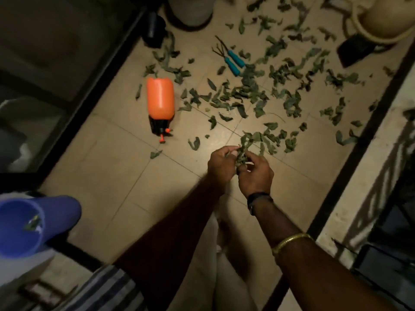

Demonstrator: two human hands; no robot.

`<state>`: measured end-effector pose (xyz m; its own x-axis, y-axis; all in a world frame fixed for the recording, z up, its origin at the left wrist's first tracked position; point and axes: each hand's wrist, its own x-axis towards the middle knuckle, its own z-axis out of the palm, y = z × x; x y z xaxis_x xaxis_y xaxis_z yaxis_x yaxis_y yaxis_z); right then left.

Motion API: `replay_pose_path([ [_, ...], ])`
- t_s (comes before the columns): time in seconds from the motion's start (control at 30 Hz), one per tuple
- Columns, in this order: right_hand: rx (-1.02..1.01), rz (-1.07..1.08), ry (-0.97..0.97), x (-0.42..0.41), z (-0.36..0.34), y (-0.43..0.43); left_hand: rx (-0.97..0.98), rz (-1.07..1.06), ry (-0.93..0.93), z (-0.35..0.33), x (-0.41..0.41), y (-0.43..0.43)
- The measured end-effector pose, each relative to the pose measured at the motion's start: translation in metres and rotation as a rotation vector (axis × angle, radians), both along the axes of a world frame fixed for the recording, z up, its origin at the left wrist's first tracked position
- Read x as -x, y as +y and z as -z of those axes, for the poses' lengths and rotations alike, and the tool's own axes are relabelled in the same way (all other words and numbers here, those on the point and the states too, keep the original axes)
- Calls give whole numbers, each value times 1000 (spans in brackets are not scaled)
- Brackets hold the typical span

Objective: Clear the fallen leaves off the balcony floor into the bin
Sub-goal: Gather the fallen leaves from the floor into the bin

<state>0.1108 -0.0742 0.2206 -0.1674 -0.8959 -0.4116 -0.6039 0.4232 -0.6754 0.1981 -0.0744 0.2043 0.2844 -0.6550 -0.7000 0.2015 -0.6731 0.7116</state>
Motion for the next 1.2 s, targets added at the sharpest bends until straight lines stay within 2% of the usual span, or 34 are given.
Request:
replay_pose_path([
  [0.33,15,-369,-32,-112,-53,82,18,-440,95,-70,-101,114],
  [0.67,7,-794,-61,-279,-59,190,-2,-804,27,-83,-255,253],
  [0.8,-11,-969,-1,-356,-37,244,-27,-951,87,-71,-323,314],
  [0.97,-40,-1154,-14,-454,-19,315,-94,-1121,113,-48,-414,391],
  [1.2,-229,-1303,-50,-575,18,374,-208,-1243,135,-3,-534,461],
])
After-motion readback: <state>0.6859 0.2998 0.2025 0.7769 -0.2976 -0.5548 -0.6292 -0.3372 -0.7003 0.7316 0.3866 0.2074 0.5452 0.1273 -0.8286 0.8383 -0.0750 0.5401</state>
